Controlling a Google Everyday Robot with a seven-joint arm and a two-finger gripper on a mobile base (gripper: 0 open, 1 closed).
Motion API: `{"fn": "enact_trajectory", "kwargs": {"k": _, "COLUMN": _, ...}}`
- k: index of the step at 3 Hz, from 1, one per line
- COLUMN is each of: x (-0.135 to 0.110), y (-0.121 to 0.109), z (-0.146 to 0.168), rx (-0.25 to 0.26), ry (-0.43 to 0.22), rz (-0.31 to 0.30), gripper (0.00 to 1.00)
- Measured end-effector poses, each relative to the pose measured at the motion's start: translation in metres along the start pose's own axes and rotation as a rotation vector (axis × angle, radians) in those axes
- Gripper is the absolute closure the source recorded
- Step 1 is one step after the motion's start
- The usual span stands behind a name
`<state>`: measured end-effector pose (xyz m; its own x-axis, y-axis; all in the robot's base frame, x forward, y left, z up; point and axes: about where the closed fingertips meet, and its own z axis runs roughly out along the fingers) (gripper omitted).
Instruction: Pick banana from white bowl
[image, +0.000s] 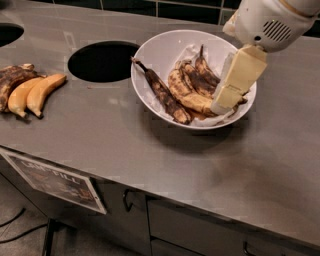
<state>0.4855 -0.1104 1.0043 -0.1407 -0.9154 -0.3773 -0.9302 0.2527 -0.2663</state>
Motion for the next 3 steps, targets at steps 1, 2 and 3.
{"fn": "enact_trajectory", "kwargs": {"k": 1, "x": -0.004, "y": 0.004, "z": 0.012, "rx": -0.025, "ry": -0.007, "rz": 0.003, "gripper": 0.00}}
{"fn": "enact_trajectory", "kwargs": {"k": 2, "x": -0.005, "y": 0.006, "z": 0.026, "rx": -0.050, "ry": -0.008, "rz": 0.010, "gripper": 0.00}}
{"fn": "enact_trajectory", "kwargs": {"k": 3, "x": -0.006, "y": 0.009, "z": 0.040, "rx": -0.072, "ry": 0.000, "rz": 0.014, "gripper": 0.00}}
